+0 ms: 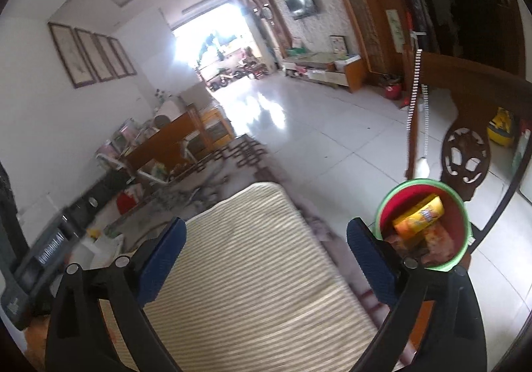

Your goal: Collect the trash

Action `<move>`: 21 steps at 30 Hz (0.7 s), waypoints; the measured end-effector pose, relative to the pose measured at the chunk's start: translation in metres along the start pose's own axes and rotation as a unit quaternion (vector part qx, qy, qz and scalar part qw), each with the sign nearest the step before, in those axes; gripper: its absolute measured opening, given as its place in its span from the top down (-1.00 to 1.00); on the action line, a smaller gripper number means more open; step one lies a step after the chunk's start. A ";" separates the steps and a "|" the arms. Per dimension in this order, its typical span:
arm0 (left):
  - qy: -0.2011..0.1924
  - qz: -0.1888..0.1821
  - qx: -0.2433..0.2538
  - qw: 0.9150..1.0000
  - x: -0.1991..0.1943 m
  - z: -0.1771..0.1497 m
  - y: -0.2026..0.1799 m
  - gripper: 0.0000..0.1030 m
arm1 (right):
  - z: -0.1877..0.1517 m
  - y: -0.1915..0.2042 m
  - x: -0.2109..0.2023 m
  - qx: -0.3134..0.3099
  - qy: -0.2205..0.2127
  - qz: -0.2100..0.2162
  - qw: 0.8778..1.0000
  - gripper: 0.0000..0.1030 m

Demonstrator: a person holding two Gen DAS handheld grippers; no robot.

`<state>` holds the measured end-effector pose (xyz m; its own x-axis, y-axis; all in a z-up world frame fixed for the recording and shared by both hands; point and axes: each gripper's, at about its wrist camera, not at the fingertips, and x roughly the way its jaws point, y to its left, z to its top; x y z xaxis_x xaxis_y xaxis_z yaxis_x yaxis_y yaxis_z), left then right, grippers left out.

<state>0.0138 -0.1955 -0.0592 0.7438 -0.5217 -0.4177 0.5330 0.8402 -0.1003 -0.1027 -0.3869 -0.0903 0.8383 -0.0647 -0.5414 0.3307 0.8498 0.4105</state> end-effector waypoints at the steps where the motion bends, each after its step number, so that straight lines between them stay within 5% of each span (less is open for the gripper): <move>1: -0.002 0.006 -0.001 1.000 -0.007 0.000 0.009 -0.90 | -0.005 0.010 0.002 -0.002 0.002 0.003 1.000 -0.82; 12: -0.038 0.139 -0.002 0.990 -0.062 -0.005 0.072 -0.90 | -0.039 0.089 0.009 -0.039 0.001 0.022 0.999 -0.82; 21: -0.026 0.111 -0.029 0.993 -0.079 -0.002 0.102 -0.90 | -0.048 0.114 0.011 -0.057 0.001 0.018 0.998 -0.82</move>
<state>0.0088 -0.0679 -0.0382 0.8608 -0.3286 -0.3887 0.3305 0.9416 -0.0642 -0.0771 -0.2654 -0.0849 0.8476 -0.0329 -0.5296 0.2492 0.9058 0.3425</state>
